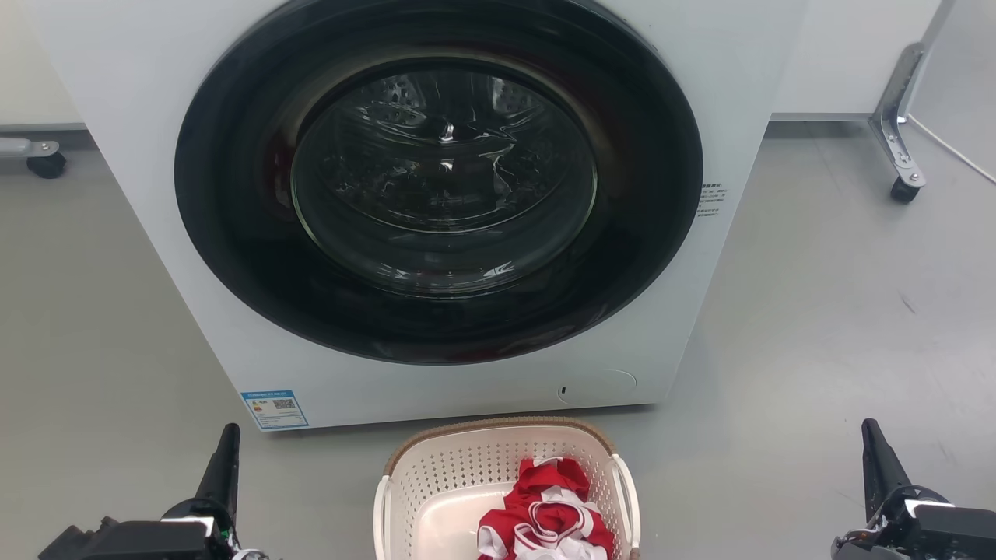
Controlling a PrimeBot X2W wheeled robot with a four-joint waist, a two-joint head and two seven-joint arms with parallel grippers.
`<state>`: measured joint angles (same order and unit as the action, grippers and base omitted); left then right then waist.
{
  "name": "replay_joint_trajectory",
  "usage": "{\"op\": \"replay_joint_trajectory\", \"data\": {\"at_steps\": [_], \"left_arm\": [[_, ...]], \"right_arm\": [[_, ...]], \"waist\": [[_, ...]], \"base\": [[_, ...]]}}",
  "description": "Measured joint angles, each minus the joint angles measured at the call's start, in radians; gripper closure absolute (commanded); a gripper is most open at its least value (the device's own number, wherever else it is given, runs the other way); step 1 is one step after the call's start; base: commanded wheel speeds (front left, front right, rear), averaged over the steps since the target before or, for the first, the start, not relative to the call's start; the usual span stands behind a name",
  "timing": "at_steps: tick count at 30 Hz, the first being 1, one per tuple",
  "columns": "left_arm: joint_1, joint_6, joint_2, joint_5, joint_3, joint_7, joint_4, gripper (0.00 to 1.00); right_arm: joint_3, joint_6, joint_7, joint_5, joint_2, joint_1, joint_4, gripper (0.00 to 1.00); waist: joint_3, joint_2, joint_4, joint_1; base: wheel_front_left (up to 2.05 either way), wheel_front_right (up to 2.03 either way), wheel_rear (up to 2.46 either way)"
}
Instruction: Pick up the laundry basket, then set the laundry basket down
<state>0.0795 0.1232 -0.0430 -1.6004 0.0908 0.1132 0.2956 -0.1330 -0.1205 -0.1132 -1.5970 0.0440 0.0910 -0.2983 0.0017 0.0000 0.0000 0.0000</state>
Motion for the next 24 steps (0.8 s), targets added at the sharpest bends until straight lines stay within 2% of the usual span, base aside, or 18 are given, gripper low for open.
{"op": "replay_joint_trajectory", "data": {"at_steps": [24], "left_arm": [[0.000, 0.000, 0.000, 0.000, 0.000, 0.000, 0.000, 1.00]], "right_arm": [[0.000, 0.000, 0.000, 0.000, 0.000, 0.000, 0.000, 1.00]], "waist": [[0.000, 0.0000, 0.000, 0.0000]], "base": [[0.00, 0.00, 0.00]]}}
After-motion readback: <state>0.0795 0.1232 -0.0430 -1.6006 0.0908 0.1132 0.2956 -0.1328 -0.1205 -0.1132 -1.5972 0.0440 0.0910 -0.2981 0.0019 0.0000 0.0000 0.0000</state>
